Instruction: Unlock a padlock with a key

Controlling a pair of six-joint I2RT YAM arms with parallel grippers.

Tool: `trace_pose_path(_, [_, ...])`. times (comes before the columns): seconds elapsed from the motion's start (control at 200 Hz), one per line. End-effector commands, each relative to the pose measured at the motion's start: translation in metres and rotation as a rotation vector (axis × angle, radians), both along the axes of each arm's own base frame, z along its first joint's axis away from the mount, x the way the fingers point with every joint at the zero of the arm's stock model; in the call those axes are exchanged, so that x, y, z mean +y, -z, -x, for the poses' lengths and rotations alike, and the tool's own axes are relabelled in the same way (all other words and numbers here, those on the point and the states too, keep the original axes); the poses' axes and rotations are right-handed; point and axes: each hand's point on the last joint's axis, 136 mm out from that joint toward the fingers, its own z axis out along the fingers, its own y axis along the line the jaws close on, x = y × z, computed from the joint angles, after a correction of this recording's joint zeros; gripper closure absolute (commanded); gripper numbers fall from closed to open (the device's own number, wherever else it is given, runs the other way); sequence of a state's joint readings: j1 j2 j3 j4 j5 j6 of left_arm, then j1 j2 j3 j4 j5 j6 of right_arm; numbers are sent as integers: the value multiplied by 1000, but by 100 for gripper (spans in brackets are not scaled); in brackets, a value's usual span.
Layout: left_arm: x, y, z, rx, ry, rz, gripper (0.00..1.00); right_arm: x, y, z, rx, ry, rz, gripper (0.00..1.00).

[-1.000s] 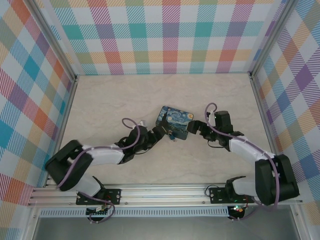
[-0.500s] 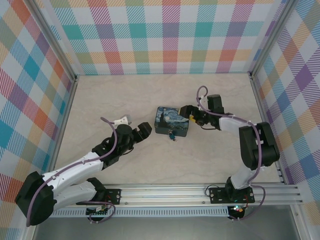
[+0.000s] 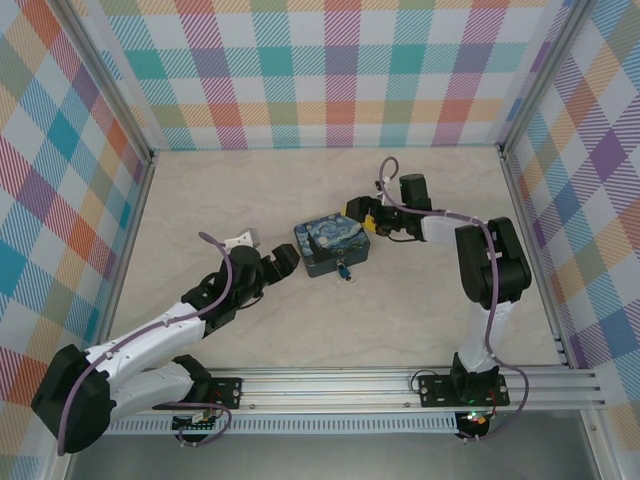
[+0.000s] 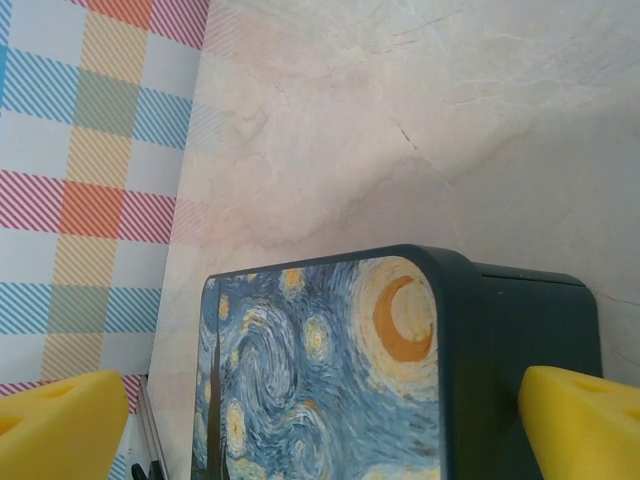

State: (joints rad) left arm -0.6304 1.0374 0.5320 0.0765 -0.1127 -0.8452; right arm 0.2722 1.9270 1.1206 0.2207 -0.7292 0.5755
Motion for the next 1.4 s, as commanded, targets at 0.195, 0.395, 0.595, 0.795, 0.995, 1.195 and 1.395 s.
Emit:
trace_pose_path(0.195, [3, -29, -33, -9, 58, 86, 15, -45, -63, 6, -247, 74, 182, 0])
trace_pose_path(0.395, [-22, -44, -60, -18, 157, 141, 18, -52, -58, 81, -273, -27, 201, 4])
trace_pose_path(0.595, [-53, -49, -89, -4, 252, 167, 22, -37, -17, 136, -261, -82, 175, 12])
trace_pose_path(0.795, [-83, -45, -113, 21, 328, 222, 26, -15, 21, 152, -253, -145, 186, 23])
trace_pose_path(0.995, [-107, -34, -123, 52, 385, 234, 27, -4, 32, 144, -304, -147, 198, 27])
trace_pose_path(1.195, [-120, -19, -128, 82, 407, 232, 27, 3, 39, 131, -322, -154, 212, 30])
trace_pose_path(1.395, [-123, 0, -127, 124, 412, 217, 28, 13, 49, 126, -315, -170, 211, 32])
